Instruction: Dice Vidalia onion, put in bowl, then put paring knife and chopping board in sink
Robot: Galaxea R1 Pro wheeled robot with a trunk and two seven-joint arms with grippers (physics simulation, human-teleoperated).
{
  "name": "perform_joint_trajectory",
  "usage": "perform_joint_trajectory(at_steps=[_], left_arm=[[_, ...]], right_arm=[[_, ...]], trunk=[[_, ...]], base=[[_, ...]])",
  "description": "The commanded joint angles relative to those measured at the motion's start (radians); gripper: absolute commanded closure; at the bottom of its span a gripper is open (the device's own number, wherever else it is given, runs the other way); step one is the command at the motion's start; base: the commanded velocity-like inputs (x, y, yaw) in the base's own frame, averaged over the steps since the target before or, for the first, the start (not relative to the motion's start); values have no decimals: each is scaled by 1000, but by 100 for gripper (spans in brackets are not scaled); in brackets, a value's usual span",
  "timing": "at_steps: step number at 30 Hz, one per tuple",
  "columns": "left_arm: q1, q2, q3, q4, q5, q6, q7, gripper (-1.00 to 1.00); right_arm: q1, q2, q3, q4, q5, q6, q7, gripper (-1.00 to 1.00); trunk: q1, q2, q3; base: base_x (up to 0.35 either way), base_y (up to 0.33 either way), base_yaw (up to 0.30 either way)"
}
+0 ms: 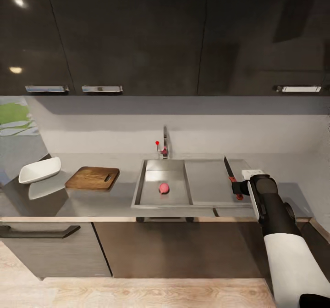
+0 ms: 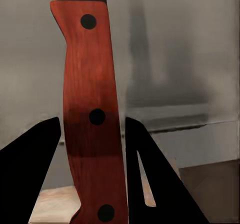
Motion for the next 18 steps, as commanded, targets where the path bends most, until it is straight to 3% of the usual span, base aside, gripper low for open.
perform_joint_trajectory(at_steps=[1, 8, 12, 18], left_arm=[[0, 0, 1, -25, 1, -1, -1, -100], [0, -1, 1, -205, 1, 33, -4, -100], [0, -2, 1, -339, 1, 100, -20, -100], [0, -2, 2, -569, 1, 263, -127, -100]], right_arm=[[-1, 0, -1, -1, 9, 4, 12, 100], [-1, -1, -1, -1, 19, 4, 12, 100], [-1, -2, -2, -1, 49, 4, 12, 100], [-1, -4, -4, -1, 97, 4, 12, 100]], trunk=[[0, -2, -2], [0, -2, -2], [0, -2, -2], [0, -2, -2]], base=[[-337, 0, 0], [-218, 0, 0], [-50, 0, 0], [-13, 0, 0]])
